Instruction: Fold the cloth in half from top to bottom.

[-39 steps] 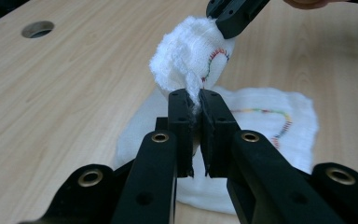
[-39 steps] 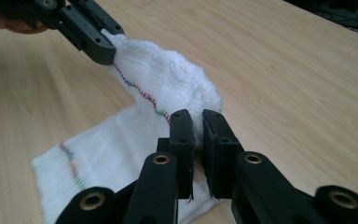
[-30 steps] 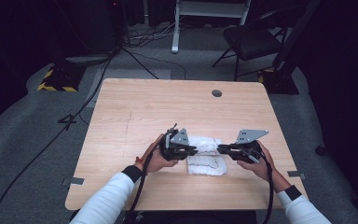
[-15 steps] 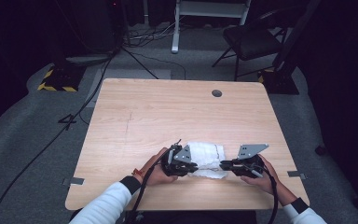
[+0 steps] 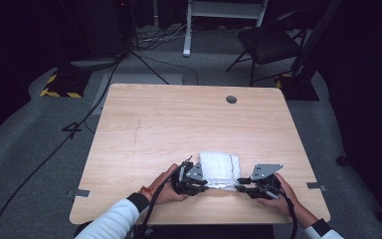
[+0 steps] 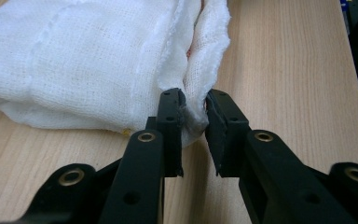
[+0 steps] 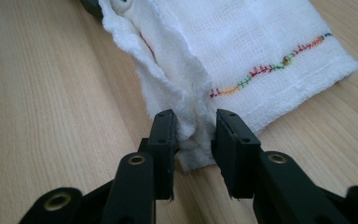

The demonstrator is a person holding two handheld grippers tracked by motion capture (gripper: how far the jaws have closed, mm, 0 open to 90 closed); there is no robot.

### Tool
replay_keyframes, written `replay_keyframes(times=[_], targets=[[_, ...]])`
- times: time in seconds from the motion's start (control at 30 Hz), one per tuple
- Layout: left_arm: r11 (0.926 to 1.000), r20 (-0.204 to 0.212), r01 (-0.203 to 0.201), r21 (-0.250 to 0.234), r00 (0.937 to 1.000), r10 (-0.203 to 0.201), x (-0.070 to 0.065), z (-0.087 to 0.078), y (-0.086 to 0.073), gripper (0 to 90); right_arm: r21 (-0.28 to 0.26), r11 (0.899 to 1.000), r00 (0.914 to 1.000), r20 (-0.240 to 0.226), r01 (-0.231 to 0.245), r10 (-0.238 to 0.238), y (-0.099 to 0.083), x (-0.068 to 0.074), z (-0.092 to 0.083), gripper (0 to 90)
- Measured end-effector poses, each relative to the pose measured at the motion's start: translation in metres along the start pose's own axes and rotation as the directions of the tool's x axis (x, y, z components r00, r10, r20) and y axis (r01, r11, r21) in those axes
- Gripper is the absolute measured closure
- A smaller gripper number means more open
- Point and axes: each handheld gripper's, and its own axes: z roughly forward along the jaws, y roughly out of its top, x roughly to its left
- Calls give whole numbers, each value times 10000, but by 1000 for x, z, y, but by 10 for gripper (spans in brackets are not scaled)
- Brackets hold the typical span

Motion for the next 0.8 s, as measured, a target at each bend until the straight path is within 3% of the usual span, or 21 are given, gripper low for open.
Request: replay_keyframes(times=[0.37, 0.8], targets=[[9995, -613, -239, -187, 9979, 227, 8, 3, -3, 758, -177, 9998, 9992, 370, -116, 123, 2, -8, 9, 646], [9995, -1318, 180, -254, 9910, -212, 35, 1, -5, 751, -377, 9978, 9967, 578, -543, 564, 16, -29, 25, 646]])
